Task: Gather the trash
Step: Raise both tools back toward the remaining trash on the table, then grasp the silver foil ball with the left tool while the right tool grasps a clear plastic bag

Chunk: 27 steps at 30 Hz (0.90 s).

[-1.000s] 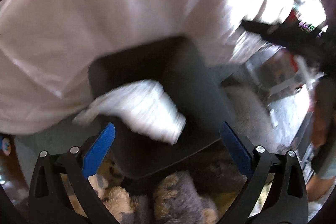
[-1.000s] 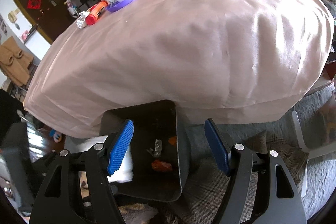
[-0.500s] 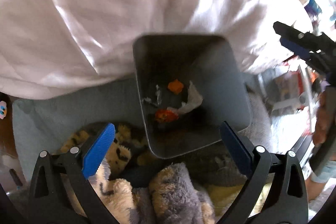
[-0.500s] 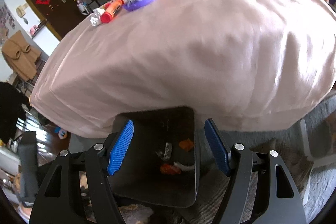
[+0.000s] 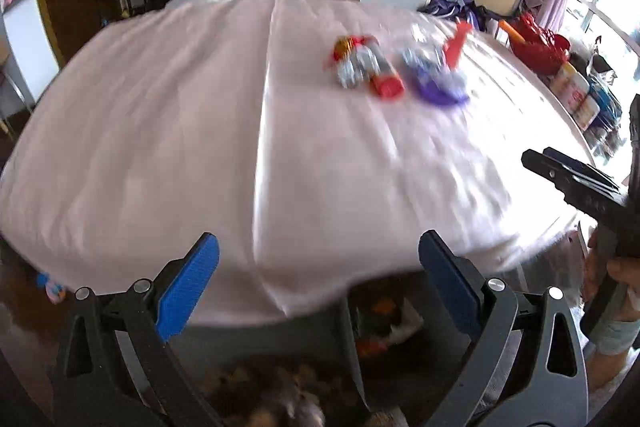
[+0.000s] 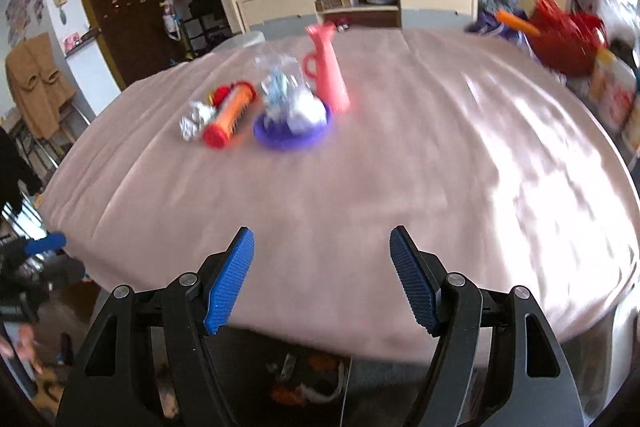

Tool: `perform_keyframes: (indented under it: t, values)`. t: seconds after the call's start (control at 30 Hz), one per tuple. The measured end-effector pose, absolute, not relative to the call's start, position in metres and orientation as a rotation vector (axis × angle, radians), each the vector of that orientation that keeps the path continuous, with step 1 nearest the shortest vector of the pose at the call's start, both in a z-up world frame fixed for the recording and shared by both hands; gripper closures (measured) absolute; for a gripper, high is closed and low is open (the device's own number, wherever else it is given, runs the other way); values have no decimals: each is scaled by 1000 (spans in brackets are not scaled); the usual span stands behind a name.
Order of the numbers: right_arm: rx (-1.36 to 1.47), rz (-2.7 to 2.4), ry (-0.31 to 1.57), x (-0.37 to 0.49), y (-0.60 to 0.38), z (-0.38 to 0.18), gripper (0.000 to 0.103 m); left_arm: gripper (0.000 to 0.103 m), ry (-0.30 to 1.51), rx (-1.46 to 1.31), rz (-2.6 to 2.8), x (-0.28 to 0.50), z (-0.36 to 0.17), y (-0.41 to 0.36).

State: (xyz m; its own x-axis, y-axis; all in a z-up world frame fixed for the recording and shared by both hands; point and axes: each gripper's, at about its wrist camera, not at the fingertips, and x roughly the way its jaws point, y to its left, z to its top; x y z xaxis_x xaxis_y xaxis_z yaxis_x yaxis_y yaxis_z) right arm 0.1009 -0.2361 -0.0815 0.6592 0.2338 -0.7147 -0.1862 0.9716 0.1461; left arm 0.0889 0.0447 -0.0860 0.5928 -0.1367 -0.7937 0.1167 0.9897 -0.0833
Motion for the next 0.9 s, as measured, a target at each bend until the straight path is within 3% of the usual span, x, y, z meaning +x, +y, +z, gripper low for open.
perform_keyframes:
  t: [0.2, 0.37, 0.67, 0.77, 0.83, 0.9]
  values:
    - [28, 258, 778, 137, -219, -75, 33, 9, 822, 57, -160, 141, -82, 28]
    - [-2, 265, 774, 163, -209, -78, 55, 23, 802, 67, -207, 179, -86, 16]
    - [-19, 251, 789, 194, -200, -89, 63, 31, 844, 18, -254, 232, -105, 8]
    - [-29, 260, 789, 197, -198, -90, 80, 46, 876, 1, -282, 243, -112, 7]
    - [-34, 268, 787, 197, -198, -89, 83, 69, 905, -24, -316, 247, -116, 7]
    - [-32, 272, 781, 196, -199, -87, 85, 77, 915, -35, -326, 248, -118, 6]
